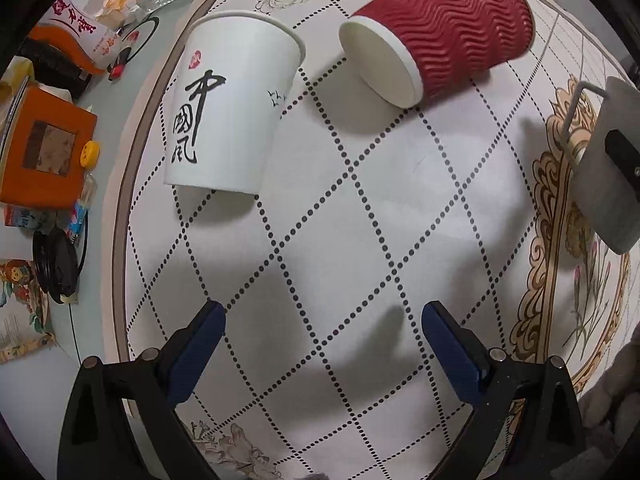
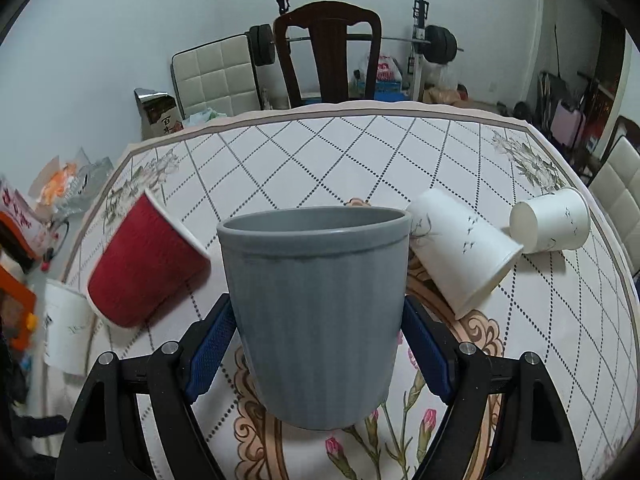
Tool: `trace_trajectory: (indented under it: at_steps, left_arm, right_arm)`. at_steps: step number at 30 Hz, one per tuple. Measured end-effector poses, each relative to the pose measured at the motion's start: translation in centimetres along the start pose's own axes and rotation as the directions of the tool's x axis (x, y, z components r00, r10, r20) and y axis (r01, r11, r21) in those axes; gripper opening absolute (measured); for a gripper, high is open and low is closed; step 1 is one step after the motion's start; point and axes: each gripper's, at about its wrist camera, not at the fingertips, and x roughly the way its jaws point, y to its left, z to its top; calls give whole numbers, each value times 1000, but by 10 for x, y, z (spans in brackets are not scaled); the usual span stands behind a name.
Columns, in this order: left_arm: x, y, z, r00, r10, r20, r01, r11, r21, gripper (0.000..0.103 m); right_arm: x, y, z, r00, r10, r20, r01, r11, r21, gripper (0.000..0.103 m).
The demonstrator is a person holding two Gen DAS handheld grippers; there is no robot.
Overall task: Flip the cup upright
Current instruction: 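Lower the upright grey mug onto the flower oval with the right gripper, then open the right gripper and withdraw it from the mug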
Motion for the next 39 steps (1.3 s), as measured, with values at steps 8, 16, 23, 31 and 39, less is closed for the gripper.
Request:
trace_trajectory:
  at_steps: [8,16,23,31,39]
  left_arm:
    - [-17,2,-20,999,8,43,-9,999,44,100]
    - [-57,1,-35,989,-6,146,-7,996,87,100]
    - [-112,-11,-52,963,-18,268,-16,992,123,101]
    - [-195,-11,-91,902,-73,426,15,990,138,103]
    - [-268,-11,-150,859,-80,506,38,995,93,103]
  right_arm:
    - [-16,0,-28,1000,13,-7,-13,999,-52,85]
    - [-39,-12,-53,995,-4,-97,2,1000,-26,99]
    - [-96,-26,-59,987,-124,-104,123,992,-13,103]
    - [-187,-45,-48,984,-171,-53,172,985,4,103]
    - [-289,-56,-40,990,-140,4,140,990,-12,103]
